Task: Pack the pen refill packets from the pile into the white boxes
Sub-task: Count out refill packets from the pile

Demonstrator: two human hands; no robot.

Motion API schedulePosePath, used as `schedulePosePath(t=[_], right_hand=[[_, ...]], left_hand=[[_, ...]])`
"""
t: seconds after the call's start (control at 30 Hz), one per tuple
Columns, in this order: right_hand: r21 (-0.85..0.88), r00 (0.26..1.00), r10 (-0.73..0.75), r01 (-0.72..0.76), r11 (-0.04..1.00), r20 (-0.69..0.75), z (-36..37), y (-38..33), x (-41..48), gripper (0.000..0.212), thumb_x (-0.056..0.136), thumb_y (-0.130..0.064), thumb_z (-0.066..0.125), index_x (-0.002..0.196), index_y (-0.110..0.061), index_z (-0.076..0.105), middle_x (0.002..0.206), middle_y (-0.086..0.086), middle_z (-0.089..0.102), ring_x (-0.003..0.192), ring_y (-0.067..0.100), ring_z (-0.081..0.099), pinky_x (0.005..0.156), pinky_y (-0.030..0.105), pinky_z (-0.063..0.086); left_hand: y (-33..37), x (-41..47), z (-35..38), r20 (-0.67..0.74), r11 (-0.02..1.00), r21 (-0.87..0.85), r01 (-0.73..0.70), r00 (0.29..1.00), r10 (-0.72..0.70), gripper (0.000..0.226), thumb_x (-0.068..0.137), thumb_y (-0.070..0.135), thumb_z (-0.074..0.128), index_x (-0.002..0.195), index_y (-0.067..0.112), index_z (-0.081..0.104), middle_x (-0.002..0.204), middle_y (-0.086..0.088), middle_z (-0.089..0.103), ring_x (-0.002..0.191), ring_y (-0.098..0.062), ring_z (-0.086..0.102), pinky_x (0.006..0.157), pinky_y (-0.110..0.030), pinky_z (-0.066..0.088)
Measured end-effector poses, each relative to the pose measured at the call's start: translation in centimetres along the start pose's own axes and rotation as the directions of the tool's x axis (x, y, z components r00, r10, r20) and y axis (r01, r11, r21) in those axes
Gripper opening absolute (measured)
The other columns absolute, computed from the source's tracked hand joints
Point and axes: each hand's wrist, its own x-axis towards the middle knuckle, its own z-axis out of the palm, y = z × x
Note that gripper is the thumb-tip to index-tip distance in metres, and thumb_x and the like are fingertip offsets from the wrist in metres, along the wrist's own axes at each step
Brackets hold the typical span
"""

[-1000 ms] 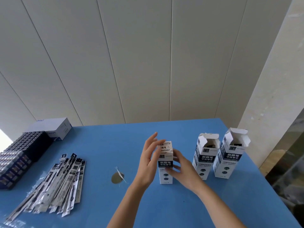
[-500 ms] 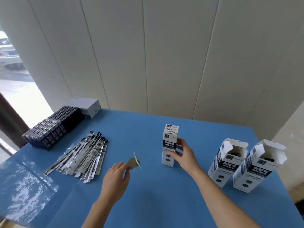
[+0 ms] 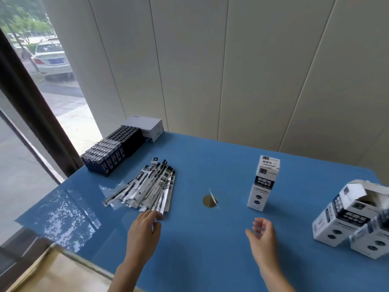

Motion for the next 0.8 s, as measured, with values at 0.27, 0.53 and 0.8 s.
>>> schedulePosePath(t=[0.27, 0.53, 0.8], right_hand=[[-0.058, 0.991, 0.002, 0.006, 0.998, 0.132, 12.6, -3.6, -4.0, 0.015, 0.086, -0.001, 0.056, 0.100, -0.007, 0.057, 0.098, 0.007, 0.061, 0.079, 0.012, 0.056, 0.063, 0.009, 0.044], [-0.353, 0.993, 0.044, -0.001, 0.936, 0.113, 24.1, -5.9, -4.2, 0.047, 0.088, -0.022, 0.059, 0.128, -0.003, 0.045, 0.129, 0.013, 0.051, 0.114, 0.025, 0.052, 0.095, 0.033, 0.041], [-0.638, 0.997, 0.065, -0.025, 0.769, 0.039, 27.1, -7.2, -3.6, 0.054, 0.081, -0.026, 0.067, 0.125, -0.004, 0.046, 0.125, 0.013, 0.050, 0.116, 0.028, 0.048, 0.094, 0.032, 0.039]], left_hand=[[-8.3, 6.1, -4.5, 0.032, 0.996, -0.019, -0.091, 0.995, 0.092, 0.022, 0.082, 0.000, 0.055, 0.088, 0.018, 0.065, 0.085, 0.015, 0.055, 0.083, -0.016, 0.055, 0.065, -0.027, 0.038], [-16.8, 12.1, -8.2, 0.182, 0.986, -0.005, -0.166, 0.970, 0.164, 0.019, 0.087, 0.009, 0.054, 0.102, 0.017, 0.061, 0.105, 0.005, 0.061, 0.101, -0.018, 0.054, 0.072, -0.026, 0.038], [-20.0, 14.6, -7.6, 0.334, 0.990, -0.015, -0.138, 0.933, 0.135, 0.043, 0.090, 0.023, 0.056, 0.130, 0.010, 0.046, 0.125, -0.006, 0.052, 0.118, -0.024, 0.045, 0.093, -0.029, 0.040]])
